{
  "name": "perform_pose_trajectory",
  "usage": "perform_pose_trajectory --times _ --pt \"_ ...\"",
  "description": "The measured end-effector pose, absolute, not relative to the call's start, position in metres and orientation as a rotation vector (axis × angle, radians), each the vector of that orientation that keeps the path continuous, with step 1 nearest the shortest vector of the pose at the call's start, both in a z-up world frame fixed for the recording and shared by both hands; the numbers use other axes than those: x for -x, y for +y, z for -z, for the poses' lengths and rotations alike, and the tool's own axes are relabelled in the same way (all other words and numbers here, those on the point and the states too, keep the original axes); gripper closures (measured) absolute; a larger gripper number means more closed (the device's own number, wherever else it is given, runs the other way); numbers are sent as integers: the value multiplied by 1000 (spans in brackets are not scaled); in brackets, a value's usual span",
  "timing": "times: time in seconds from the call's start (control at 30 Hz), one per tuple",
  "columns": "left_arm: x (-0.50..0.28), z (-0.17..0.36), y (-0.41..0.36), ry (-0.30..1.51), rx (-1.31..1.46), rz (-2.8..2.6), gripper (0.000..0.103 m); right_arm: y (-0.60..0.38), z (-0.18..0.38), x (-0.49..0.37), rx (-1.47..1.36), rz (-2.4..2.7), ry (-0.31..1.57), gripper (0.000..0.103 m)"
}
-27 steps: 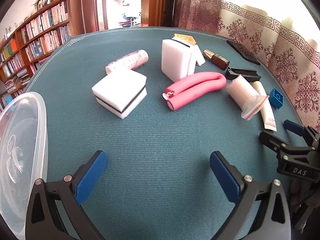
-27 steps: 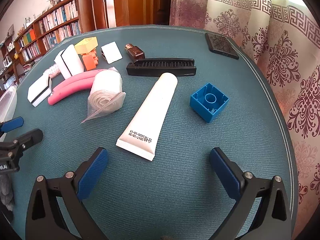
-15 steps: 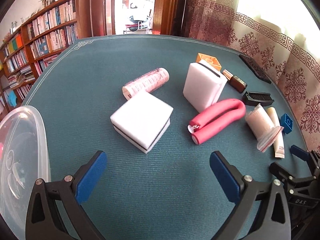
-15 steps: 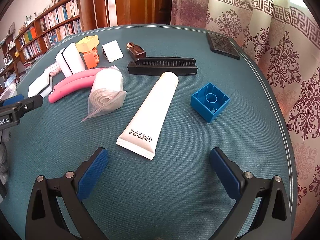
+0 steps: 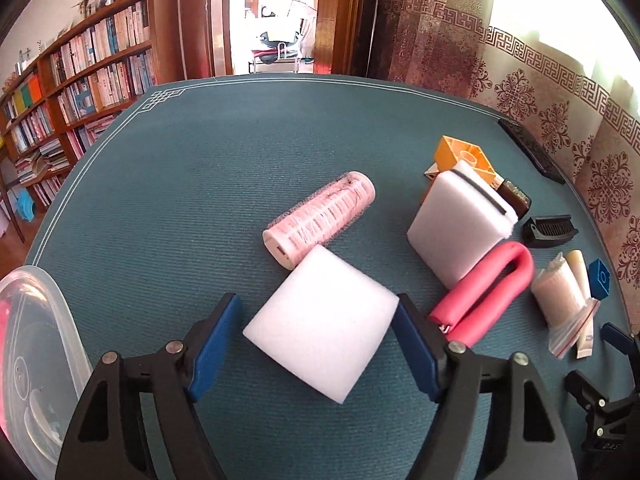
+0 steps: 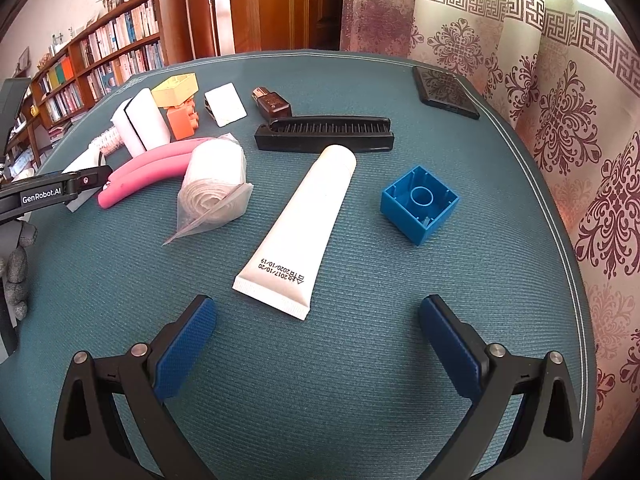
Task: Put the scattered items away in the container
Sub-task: 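Grasp the white sponge block with the left tool while the right tool grasps the white tube, then lift the sponge and tube and carry both tools to the clear container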
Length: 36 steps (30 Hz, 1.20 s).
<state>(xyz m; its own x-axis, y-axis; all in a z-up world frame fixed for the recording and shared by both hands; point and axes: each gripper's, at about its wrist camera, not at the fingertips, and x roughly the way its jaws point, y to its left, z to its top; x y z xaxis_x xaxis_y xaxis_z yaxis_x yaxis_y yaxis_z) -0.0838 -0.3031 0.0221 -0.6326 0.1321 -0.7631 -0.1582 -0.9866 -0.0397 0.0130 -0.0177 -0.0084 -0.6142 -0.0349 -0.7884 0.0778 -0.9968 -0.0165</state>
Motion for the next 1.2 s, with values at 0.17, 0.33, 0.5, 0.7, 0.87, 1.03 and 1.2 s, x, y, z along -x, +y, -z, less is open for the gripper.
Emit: perform_pose_trajectory --times 0.17,0.33,0.5,0.7,0.87,1.03,1.2 --pt "78 -21 -297 109 1224 -2712 36 -17 8 -12 -1343 2763 64 0" --pt "73 -21 -299 104 1207 -2715 42 -11 6 -17 -1311 2759 0 1" --pt "66 -22 -298 76 1194 -2704 42 -3 3 -20 -1279 2772 -93 7" --pt "64 -22 -300 53 1184 -2690 42 1 2 -19 -1280 2821 -150 19" --pt "65 -21 -301 41 1179 -2687 42 5 -4 -3 -1289 2820 -265 37" --pt "65 -22 -302 30 1175 -2684 42 -9 -6 21 -1302 2820 -269 51" --pt "65 -22 -302 28 1174 -2684 41 -23 -5 40 -1326 2883 -177 62"
